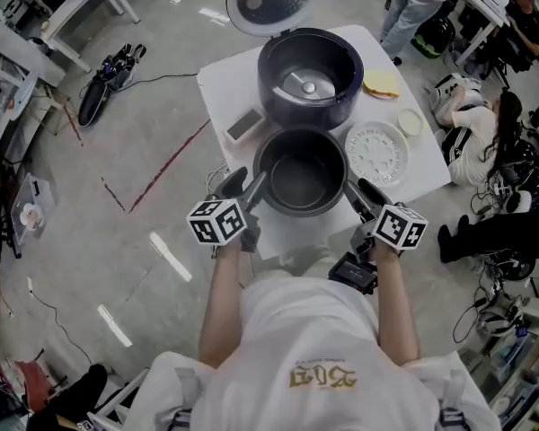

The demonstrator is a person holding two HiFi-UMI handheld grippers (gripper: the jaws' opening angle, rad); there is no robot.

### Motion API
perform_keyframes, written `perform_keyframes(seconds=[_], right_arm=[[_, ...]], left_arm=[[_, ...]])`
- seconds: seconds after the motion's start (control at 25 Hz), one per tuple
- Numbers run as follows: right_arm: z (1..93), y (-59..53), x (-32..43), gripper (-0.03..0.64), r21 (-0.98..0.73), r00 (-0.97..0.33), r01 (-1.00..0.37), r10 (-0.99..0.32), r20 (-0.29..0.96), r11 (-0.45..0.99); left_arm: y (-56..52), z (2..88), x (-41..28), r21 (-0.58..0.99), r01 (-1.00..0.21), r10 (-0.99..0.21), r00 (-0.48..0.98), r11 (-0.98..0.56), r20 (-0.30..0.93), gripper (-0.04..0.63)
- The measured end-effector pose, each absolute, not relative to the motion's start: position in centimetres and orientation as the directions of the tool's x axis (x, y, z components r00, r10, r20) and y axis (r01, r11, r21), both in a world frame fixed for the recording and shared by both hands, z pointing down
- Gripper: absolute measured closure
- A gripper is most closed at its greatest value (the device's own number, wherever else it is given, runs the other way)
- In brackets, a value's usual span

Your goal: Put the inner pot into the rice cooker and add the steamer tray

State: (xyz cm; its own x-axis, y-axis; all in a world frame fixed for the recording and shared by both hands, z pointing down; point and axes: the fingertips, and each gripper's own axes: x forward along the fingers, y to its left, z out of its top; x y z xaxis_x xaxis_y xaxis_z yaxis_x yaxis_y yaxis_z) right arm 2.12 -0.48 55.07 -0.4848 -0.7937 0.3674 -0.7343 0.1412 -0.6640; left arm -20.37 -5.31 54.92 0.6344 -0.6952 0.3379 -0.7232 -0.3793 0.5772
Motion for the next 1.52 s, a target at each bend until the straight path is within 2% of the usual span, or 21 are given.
perform_keyframes(seconds=[0.6, 0.96, 1.08, 1.16, 1.52], right_arm=[[58.2, -1.9, 1.8, 0.408, -0.696, -0.525, -0.708, -0.750, 0.402, 0.122], [58.6, -3.3, 0.9, 0.446, -0.707, -0.555, -0.694, -0.726, 0.405, 0.136], [58.7, -3.5, 0.7, 0.512, -0.700, -0.555, -0.700, -0.725, 0.408, 0.142], [58.7, -3.4, 0.8, 0.509, -0.698, -0.550, -0.702, -0.730, 0.405, 0.142], [58.7, -3.3, 1.1, 0.525, -0.696, -0.544, -0.704, -0.740, 0.396, 0.145]], left_arm=[[-7.1, 57.8, -19.5, 0.595, -0.731, -0.679, 0.624, -0.334, 0.386, 0.346], [-7.8, 58.8, -20.2, 0.602, -0.746, -0.674, 0.602, -0.285, 0.428, 0.412], [-8.0, 58.9, -19.8, 0.628, -0.725, -0.662, 0.622, -0.283, 0.419, 0.466], [-7.9, 59.0, -19.6, 0.658, -0.698, -0.653, 0.642, -0.282, 0.402, 0.502], [-7.8, 59.0, -19.4, 0.668, -0.690, -0.650, 0.647, -0.278, 0.398, 0.506]])
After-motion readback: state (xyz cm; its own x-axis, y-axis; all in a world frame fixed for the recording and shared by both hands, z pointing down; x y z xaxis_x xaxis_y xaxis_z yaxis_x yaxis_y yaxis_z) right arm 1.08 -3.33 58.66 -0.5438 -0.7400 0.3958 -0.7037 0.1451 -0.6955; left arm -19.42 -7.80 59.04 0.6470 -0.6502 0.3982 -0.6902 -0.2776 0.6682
